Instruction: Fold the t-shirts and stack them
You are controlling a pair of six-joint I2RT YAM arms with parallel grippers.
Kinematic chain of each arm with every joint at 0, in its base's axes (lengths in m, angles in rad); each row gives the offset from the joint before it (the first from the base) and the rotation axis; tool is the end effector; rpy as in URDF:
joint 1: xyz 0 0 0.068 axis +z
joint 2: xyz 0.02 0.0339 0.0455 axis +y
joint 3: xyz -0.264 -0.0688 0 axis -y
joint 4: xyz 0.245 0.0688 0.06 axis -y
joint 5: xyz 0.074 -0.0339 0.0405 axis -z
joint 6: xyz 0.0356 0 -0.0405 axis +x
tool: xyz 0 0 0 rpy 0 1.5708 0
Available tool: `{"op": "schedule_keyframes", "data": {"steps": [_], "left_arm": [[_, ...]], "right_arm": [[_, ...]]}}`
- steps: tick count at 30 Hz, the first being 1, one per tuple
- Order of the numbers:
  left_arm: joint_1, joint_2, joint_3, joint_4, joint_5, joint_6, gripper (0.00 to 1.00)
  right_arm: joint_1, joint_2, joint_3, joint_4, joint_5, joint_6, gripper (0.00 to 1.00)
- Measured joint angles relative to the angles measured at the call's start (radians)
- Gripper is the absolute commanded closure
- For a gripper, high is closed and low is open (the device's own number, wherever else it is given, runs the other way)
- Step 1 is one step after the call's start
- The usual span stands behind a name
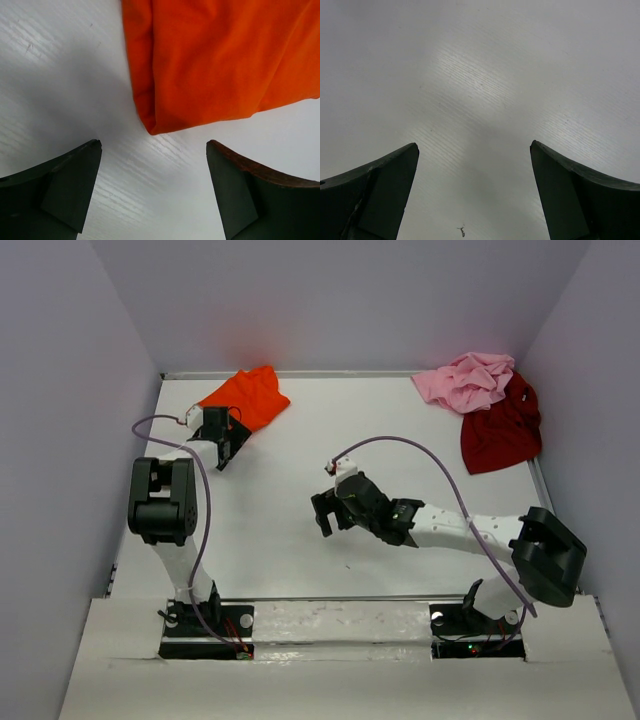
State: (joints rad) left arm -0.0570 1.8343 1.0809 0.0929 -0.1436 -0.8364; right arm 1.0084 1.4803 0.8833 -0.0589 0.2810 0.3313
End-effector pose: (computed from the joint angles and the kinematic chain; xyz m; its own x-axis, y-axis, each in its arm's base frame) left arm 0.3944 -0.0174 0.1775 -0.3686 -0.7148 -0.5944 -0.4925 0.6924 -0.5273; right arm 0.1780 0.2640 0.2223 -0.5338 -0.2608 -0.8044 -0.5520 0.8281 0.0978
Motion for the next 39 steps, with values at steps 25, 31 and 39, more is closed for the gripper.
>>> {"op": "schedule_keyframes", "data": {"steps": [25,31,39], "left_arm": [[0.035,0.19,0.216,-0.047,-0.005,0.14,1.0],[0.071,0.211,0.302,-0.146,-0.023,0.195,1.0],[0.148,0.215,0.354,-0.236,-0.037,0.253,1.0]], "right_arm": [[0.0,-0.034,-0.004,0.007,-0.011,-0.013,0.02],[0.0,-0.034,-0.004,0.007,-0.017,-0.014,0.02],[0.0,-0.034,-0.004,0.013,-0.028,-0.018,0.02]]}}
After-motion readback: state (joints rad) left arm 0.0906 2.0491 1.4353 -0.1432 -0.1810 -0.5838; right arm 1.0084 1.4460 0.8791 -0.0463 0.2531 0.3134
